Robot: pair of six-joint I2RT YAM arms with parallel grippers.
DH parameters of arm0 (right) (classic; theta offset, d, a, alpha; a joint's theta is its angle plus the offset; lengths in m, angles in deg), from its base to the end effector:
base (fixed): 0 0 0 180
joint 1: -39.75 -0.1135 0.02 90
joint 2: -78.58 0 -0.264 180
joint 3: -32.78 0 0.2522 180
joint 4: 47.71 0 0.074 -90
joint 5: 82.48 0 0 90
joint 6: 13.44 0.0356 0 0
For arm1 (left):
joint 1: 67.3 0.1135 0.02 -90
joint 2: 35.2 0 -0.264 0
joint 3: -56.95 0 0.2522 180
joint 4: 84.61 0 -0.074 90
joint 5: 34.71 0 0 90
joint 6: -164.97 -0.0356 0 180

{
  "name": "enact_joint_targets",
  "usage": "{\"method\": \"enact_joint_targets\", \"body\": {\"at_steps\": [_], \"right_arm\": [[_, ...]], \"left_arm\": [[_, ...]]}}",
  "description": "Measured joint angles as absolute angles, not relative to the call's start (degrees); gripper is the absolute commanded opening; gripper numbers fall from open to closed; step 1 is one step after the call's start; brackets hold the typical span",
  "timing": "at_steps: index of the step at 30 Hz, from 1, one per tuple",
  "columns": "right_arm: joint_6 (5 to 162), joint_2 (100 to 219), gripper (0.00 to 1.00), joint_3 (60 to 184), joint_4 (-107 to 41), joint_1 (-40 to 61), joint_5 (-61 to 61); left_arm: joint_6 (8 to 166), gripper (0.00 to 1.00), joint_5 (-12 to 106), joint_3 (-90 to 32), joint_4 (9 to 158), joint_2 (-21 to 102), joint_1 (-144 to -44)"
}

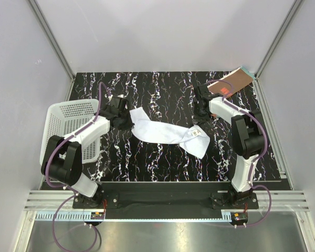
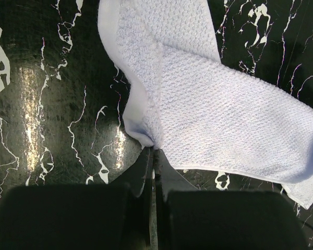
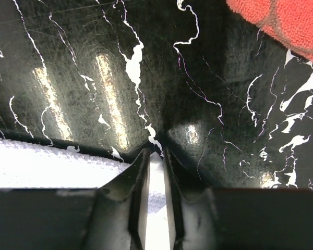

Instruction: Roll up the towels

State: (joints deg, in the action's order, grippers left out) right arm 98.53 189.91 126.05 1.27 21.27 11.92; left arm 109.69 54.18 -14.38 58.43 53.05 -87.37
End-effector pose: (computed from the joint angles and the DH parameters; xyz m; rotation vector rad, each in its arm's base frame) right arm 0.3788 0.1237 0.1804 0.1047 2.7360 0.0935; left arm 0.2983 -0.1097 0.2154 -0.3185 2.5408 -0.4062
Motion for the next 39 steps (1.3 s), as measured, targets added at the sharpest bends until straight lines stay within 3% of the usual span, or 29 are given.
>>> {"method": "enact_joint_targets", "body": {"at_steps": [4, 15, 16, 17, 18, 20, 29, 39], "right_arm": [[98.10, 190.32, 0.00, 126.05, 1.27, 21.27, 11.31], [98.12, 188.81, 0.00, 125.17, 0.57, 21.27, 10.26], [98.14, 187.94, 0.03, 124.91, 0.75, 21.27, 10.02], [98.14, 187.35, 0.34, 124.91, 0.81, 21.27, 9.86], [98.40, 186.69, 0.49, 124.91, 0.77, 21.27, 9.80], [98.16, 185.71, 0.60, 124.91, 0.81, 21.27, 9.69], [97.79, 185.49, 0.59, 123.86, 0.84, 21.27, 9.30], [97.59, 189.10, 0.30, 123.71, 0.73, 21.27, 6.00]], "left_arm": [[109.67, 0.00, 54.21, -14.33, 58.47, 53.05, -87.37], [109.67, 0.00, 54.23, -14.31, 58.45, 53.05, -87.37], [109.67, 0.00, 54.23, -14.31, 58.45, 53.05, -87.37], [109.67, 0.00, 54.23, -14.31, 58.45, 53.05, -87.37], [109.67, 0.00, 54.23, -14.31, 58.45, 53.05, -87.37], [109.67, 0.00, 54.23, -14.31, 58.45, 53.05, -87.37], [109.67, 0.00, 54.23, -14.31, 58.45, 53.05, -87.37], [109.67, 0.00, 54.25, -14.31, 58.43, 53.05, -87.37]]}}
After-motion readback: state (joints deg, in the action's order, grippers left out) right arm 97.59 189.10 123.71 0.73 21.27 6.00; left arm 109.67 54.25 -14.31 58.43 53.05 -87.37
